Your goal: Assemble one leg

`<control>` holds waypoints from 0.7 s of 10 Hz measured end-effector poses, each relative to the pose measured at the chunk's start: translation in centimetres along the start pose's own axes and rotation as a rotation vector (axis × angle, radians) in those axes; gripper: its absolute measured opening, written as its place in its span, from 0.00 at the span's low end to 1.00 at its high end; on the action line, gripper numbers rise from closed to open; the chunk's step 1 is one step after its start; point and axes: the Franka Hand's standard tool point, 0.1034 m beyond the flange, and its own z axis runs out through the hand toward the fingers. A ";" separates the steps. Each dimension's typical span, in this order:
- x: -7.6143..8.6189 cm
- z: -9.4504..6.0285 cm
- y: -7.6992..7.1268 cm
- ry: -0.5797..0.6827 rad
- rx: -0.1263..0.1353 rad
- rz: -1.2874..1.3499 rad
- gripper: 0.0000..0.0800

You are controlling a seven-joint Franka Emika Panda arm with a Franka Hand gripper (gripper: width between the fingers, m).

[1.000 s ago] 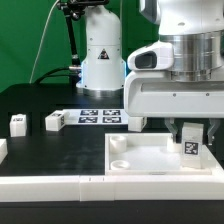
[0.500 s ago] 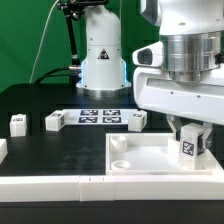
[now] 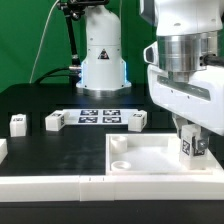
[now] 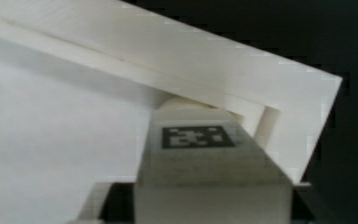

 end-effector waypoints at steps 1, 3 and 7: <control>0.0 0.0 0.0 0.000 -0.001 -0.035 0.67; -0.1 0.0 0.0 -0.007 -0.016 -0.147 0.79; -0.6 0.0 -0.2 0.001 -0.014 -0.595 0.81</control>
Offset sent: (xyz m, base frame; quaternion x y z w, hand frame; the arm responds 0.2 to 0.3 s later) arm 0.0005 0.0008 -0.0004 0.0109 0.0005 -0.1468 0.9891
